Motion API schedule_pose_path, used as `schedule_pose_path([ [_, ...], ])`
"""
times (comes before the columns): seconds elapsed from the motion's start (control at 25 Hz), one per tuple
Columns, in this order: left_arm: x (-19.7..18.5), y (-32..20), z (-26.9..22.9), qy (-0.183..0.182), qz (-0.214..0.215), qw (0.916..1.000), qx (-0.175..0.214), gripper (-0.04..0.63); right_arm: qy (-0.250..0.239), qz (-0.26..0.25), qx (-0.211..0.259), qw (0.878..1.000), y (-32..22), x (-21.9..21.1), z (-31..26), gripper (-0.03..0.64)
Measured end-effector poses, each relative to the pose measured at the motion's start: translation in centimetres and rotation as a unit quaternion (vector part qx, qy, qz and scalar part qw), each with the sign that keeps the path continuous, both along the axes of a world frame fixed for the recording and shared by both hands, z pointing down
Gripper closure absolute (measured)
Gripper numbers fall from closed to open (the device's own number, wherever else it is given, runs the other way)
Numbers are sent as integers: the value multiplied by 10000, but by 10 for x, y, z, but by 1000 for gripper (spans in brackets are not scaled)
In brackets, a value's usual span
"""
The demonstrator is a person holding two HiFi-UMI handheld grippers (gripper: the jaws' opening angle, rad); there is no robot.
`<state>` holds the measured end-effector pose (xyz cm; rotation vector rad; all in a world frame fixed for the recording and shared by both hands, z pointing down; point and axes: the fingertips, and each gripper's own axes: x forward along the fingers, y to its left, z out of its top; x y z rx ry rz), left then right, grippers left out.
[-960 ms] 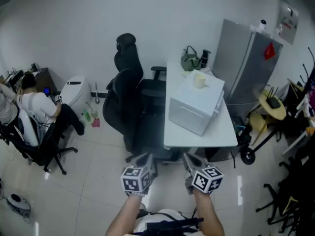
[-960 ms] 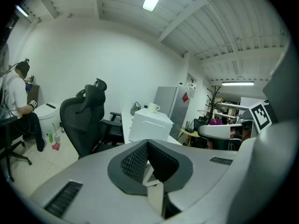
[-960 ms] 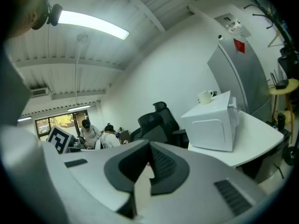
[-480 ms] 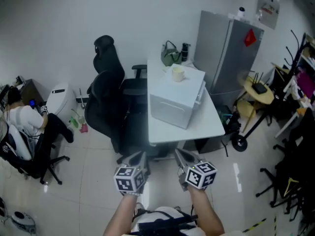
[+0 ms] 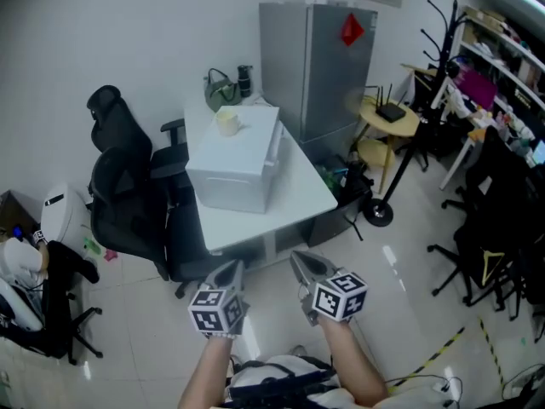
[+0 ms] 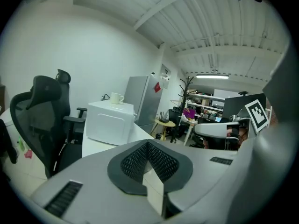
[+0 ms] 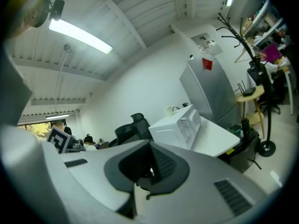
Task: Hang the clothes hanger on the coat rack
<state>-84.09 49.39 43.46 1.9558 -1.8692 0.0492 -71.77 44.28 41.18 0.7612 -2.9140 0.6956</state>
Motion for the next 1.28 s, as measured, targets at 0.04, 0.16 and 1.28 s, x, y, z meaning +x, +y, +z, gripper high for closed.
schedule_pose_path([
  [0.04, 12, -8, 1, 8, 115, 9999, -1, 597, -4, 124, -20, 9999, -6, 14, 1, 607],
  [0.16, 56, -33, 6, 66, 501, 9987, 0, 597, 0, 548, -89, 9985, -21, 63, 7, 607],
  [1.28, 417, -243, 35, 220, 3581, 9334, -44, 598, -94, 3507, -351, 9358, -149, 414, 45, 607],
])
